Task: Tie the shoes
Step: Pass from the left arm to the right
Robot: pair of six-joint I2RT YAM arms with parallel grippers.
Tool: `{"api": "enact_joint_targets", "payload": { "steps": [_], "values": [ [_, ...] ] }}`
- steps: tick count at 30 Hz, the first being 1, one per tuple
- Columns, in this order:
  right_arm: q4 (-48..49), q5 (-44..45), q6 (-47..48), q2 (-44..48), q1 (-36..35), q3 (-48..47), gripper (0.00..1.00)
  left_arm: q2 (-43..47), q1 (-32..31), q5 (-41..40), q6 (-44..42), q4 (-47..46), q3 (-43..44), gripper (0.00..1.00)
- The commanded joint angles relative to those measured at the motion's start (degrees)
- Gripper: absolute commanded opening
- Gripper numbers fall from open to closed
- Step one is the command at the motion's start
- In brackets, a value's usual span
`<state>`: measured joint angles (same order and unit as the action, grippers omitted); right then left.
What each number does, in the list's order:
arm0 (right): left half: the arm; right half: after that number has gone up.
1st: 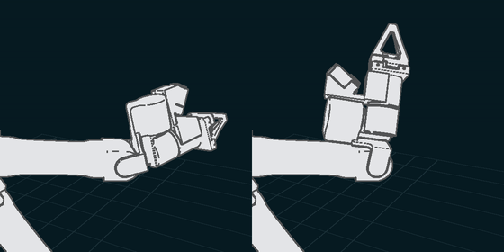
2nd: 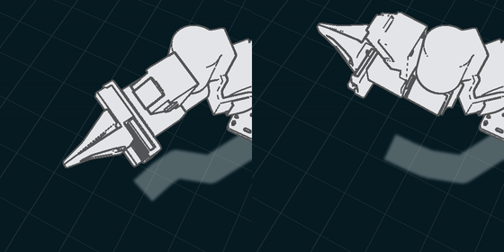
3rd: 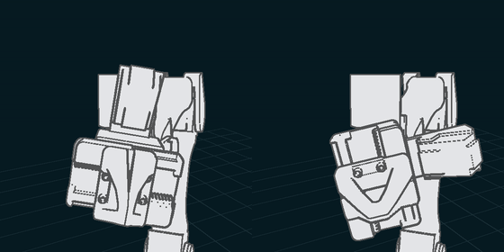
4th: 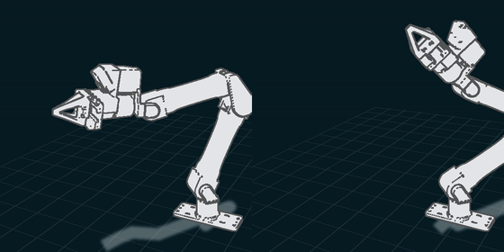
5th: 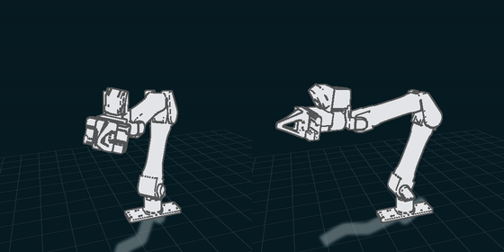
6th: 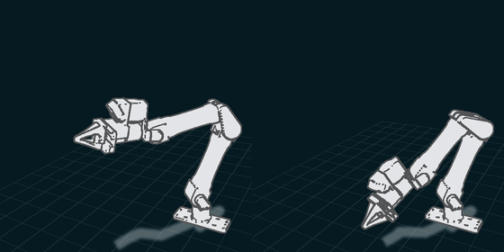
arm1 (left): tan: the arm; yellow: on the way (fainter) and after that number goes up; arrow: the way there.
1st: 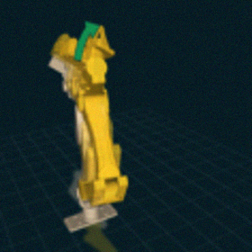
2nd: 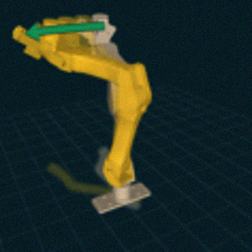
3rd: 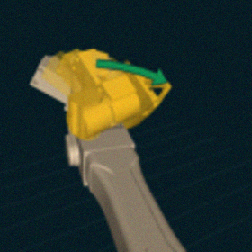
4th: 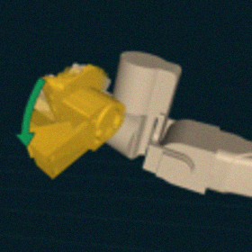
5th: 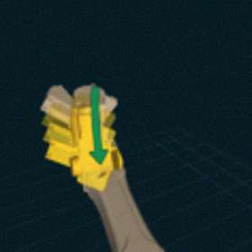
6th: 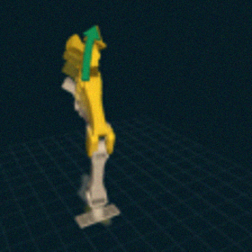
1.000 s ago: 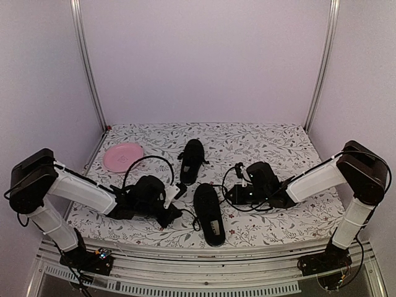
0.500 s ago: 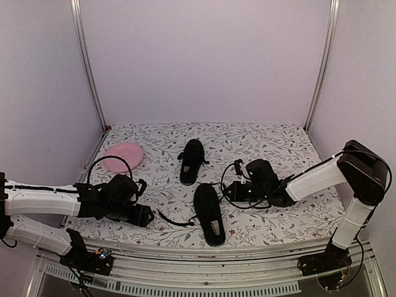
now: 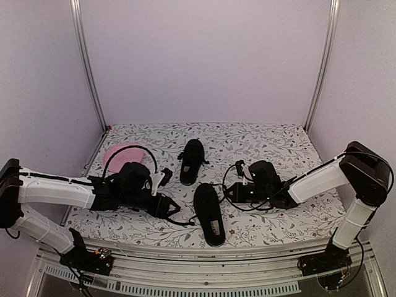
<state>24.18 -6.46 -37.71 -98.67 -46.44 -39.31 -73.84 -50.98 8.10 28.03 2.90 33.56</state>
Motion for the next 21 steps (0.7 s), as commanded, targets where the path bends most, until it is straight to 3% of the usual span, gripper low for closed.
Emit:
{"api": "enact_joint_targets", "payload": {
  "steps": [1, 7, 21],
  "values": [
    [2.7, -0.8, -0.4, 1.4, 0.4, 1.1, 0.02, -8.7, -1.8, 6.1, -8.4, -10.2, 5.1, 0.59],
    [3.1, -1.0, -0.4, 1.0, 0.4, 1.4, 0.02, -17.8, -2.6, 11.1, -14.4, -13.6, 7.9, 0.52],
    [3.5, -1.9, -0.3, -0.3, 0.4, 0.6, 0.02, -24.4, -4.8, 15.9, -13.5, -16.9, 11.3, 0.43]
  ]
}}
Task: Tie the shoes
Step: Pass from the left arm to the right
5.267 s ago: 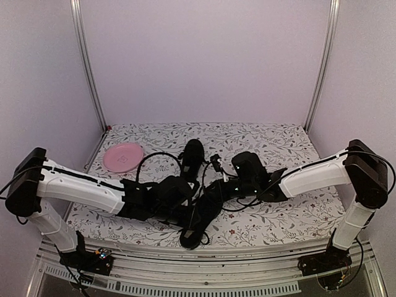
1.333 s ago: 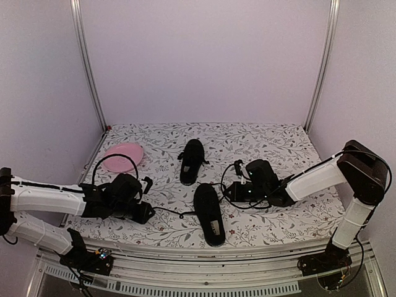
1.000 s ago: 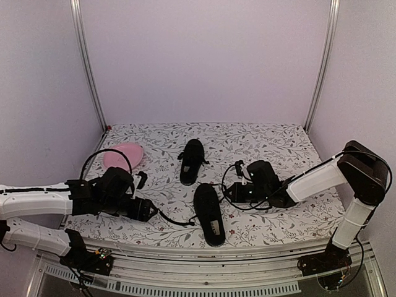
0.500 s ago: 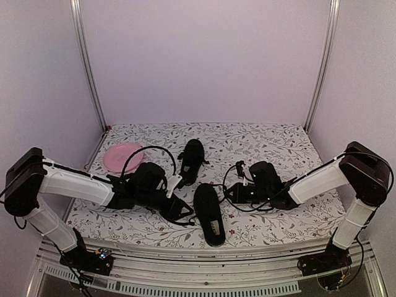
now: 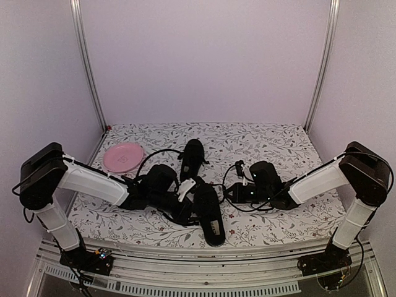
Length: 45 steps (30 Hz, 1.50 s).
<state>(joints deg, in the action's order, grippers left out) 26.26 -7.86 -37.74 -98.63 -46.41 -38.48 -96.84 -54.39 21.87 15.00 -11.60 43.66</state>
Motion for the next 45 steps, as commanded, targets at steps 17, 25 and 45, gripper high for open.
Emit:
{"api": "enact_joint_targets", "payload": {
  "steps": [17, 25, 45],
  "values": [
    [1.5, -0.9, -0.3, -1.4, 0.4, -0.4, 0.02, -0.2, -2.5, 4.3, 0.9, -4.5, -1.0, 0.62],
    [1.4, -1.0, -0.6, -1.4, 0.5, -0.3, 0.02, 4.7, -2.7, 0.6, 3.9, -7.7, -4.8, 0.67],
    [1.4, -1.3, -0.7, -1.0, 0.5, 0.0, 0.02, -0.2, -3.0, 0.6, 4.8, -8.1, -2.8, 0.33]
  ]
}}
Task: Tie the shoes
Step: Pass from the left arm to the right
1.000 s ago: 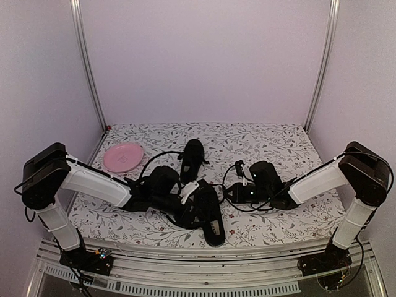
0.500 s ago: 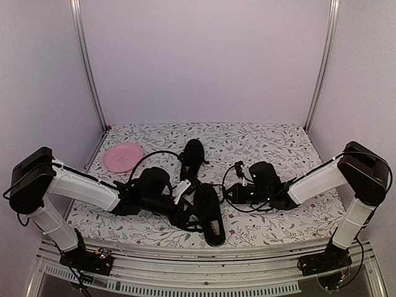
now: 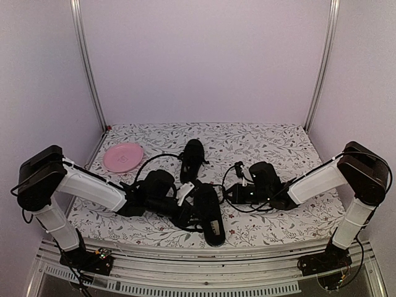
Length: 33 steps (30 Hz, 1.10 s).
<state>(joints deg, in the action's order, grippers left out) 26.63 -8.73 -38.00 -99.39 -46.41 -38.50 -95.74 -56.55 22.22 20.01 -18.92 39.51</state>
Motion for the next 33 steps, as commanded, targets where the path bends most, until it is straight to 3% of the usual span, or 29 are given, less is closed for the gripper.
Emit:
{"api": "enact_joint_targets", "payload": {
  "steps": [1, 6, 10, 21, 28, 33],
  "values": [
    [1.0, -0.4, -0.5, -0.1, 0.5, 0.0, 0.02, -1.6, -0.9, 0.3, -0.1, -0.9, 1.5, 0.31],
    [0.9, -0.3, -0.3, 0.5, 0.5, 0.1, 0.02, -2.7, -1.1, 0.6, 0.0, -1.1, 2.0, 0.19],
    [1.2, -0.9, 0.0, 1.5, 0.5, 0.4, 0.02, -1.9, -1.3, -0.7, 0.6, -2.3, 1.7, 0.0],
    [4.4, -16.3, 10.2, 4.2, -3.3, -5.4, 0.02, 1.7, -1.5, -5.1, 4.3, -7.0, -0.5, 0.0],
    [8.0, -19.8, 7.9, -0.3, -7.8, -8.4, 0.03, 3.7, -2.3, -6.0, 5.7, -9.1, -2.7, 0.0],
    [8.7, -14.2, 6.1, 4.6, -5.6, -4.1, 0.47, 3.4, -2.6, -6.3, 6.8, -9.1, -1.8, 0.0]
  ]
}}
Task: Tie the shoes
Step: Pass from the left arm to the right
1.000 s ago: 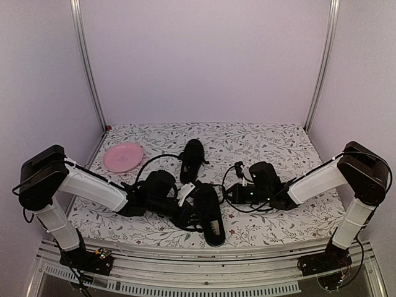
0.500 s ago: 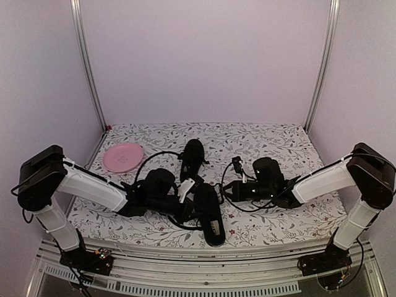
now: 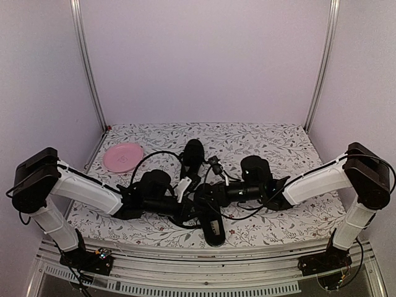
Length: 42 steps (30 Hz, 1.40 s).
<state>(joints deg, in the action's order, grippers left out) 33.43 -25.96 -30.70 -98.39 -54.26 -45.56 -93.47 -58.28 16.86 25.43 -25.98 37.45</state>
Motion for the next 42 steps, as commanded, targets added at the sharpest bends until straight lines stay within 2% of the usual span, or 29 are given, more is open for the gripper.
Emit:
{"api": "enact_joint_targets", "payload": {
  "steps": [1, 4, 6, 10, 13, 17, 24, 28, 31, 40, 42],
  "values": [
    [1.9, 3.2, -1.1, 4.8, 3.0, 3.8, 0.53, 1.0, -0.9, -0.7, 2.0, -2.0, 0.7, 0.0],
    [1.5, 4.0, 0.5, 8.7, 4.6, 7.0, 0.64, 0.0, -1.0, -0.1, 3.5, -0.8, 3.0, 0.0],
    [0.9, 4.5, 2.9, 10.9, 4.9, 8.7, 0.66, -0.9, -0.9, 0.0, 4.9, 0.7, 4.7, 0.0],
    [3.2, 4.5, 7.5, 12.5, 4.7, 13.2, 0.67, -2.7, -0.7, -0.3, 7.5, 4.0, 8.2, 0.0],
    [5.0, 9.1, 10.8, 13.3, 1.9, 16.0, 0.68, -4.0, 0.4, 0.8, 10.3, 5.3, 10.1, 0.0],
    [5.3, 16.2, 13.6, 12.4, -2.0, 16.2, 0.69, -4.8, 1.2, 2.5, 12.3, 5.4, 11.0, 0.0],
    [6.6, 20.8, 16.0, 7.3, -5.3, 14.3, 0.68, -5.6, 2.5, 4.3, 14.3, 5.4, 11.2, 0.0],
    [6.7, 22.2, 16.2, 4.9, -6.4, 12.9, 0.65, -5.6, 3.0, 5.4, 15.1, 4.8, 11.2, 0.0],
    [7.0, 23.8, 15.4, 4.3, -6.7, 12.6, 0.59, -5.6, 3.0, 5.7, 15.1, 4.8, 11.3, 0.0],
    [8.1, 23.7, 14.1, 2.1, -6.9, 10.7, 0.31, -6.0, 3.0, 6.1, 15.8, 4.4, 11.2, 0.0],
    [8.6, 24.1, 13.3, 1.9, -7.2, 10.6, 0.28, -6.1, 3.0, 6.2, 15.8, 4.4, 11.2, 0.0]
  ]
}}
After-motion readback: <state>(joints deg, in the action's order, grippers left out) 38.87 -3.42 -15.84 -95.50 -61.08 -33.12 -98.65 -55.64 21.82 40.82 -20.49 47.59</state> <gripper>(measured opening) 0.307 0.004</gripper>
